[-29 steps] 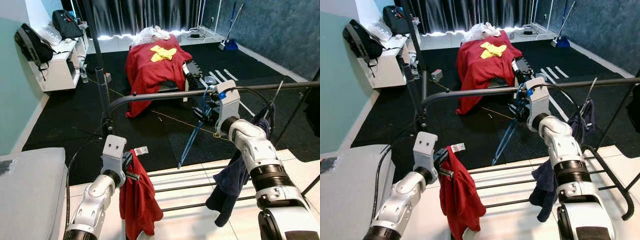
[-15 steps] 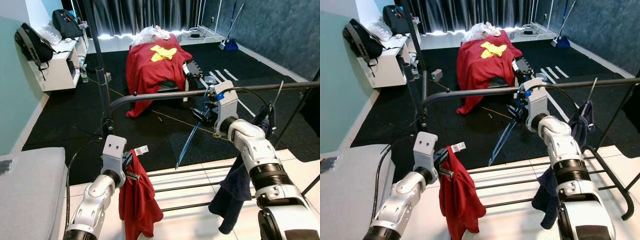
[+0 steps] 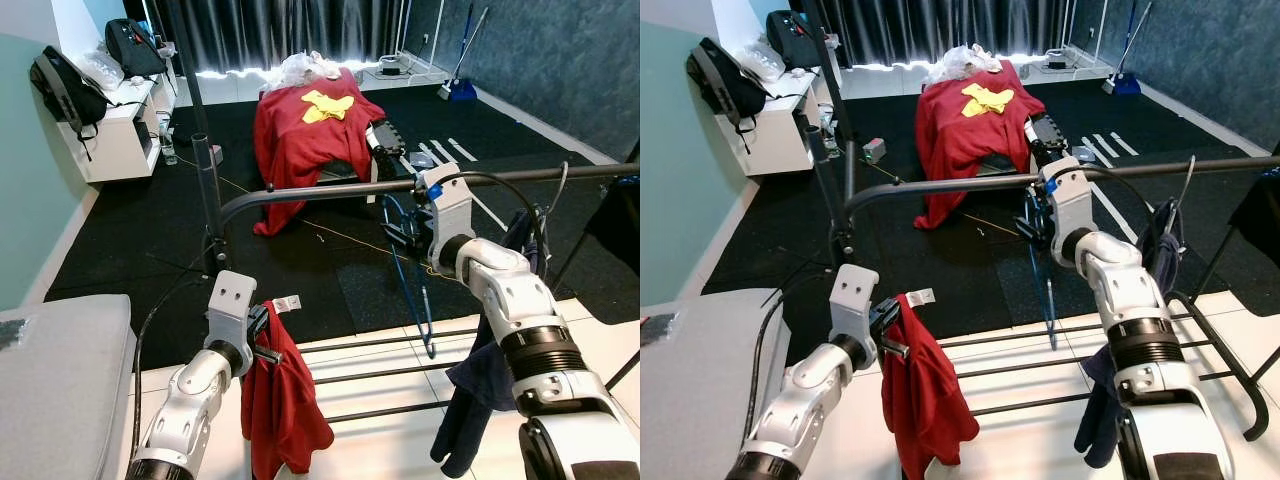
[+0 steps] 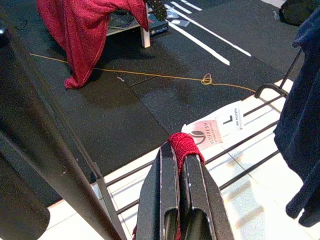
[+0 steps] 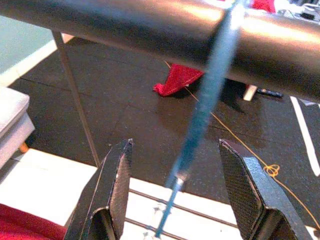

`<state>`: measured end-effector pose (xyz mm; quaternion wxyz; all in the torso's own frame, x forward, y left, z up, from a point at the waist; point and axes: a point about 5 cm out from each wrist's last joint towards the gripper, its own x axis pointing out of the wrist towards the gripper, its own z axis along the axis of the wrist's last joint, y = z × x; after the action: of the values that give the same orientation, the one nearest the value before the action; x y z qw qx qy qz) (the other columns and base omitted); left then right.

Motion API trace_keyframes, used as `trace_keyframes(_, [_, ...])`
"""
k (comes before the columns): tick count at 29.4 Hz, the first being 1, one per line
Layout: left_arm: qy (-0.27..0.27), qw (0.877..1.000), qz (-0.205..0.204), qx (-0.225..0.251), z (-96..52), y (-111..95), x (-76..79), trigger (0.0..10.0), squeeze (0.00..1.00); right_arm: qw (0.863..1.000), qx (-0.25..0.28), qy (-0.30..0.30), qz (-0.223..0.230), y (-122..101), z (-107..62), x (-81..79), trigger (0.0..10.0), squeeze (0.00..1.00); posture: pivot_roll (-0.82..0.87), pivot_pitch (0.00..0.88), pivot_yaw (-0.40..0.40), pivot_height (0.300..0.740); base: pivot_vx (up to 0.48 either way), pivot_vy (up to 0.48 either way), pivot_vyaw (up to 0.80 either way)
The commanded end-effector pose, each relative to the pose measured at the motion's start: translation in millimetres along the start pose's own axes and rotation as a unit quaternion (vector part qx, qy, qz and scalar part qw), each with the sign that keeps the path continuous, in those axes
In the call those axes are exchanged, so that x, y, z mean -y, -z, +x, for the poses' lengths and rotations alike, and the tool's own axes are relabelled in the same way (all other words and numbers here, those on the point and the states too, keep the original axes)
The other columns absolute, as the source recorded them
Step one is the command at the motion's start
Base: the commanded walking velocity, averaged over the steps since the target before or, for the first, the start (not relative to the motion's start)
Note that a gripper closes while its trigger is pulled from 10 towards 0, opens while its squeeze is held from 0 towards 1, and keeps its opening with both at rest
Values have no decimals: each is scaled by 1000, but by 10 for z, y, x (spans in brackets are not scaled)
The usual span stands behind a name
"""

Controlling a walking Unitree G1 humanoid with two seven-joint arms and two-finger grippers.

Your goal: Hang hanger

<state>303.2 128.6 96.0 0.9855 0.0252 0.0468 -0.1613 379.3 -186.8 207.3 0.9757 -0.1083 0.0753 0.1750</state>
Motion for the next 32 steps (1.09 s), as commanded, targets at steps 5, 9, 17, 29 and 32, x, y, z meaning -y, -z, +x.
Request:
trace_keyframes(5, [16, 1000, 17, -2, -13, -28, 3, 10000, 0, 1000, -13, 27, -2, -8, -72, 82, 10000, 0, 58, 0, 14, 740, 0, 0, 0])
trace_keyframes(9, [24, 1000, 20, -3, -11, -29, 14, 10000, 0, 999, -24, 30, 0, -9, -115, 94, 10000, 0, 57, 0, 14, 740, 0, 0, 0])
trace_keyframes(17, [38, 999, 29, -7, -13, -28, 41, 10000, 0, 998, -65, 9, 25, 53, -203, 18, 10000, 0, 61, 0, 8, 740, 0, 0, 0])
trace_keyframes(29, [45, 998, 38, -12, -26, -25, 52, 10000, 0, 996, -80, -3, 51, 56, -273, -53, 4667, 0, 61, 0, 8, 740, 0, 0, 0])
trace_keyframes(32, [46, 998, 39, -13, -29, -21, 52, 10000, 0, 995, -81, -3, 53, 56, -279, -58, 0, 0, 62, 0, 6, 740, 0, 0, 0])
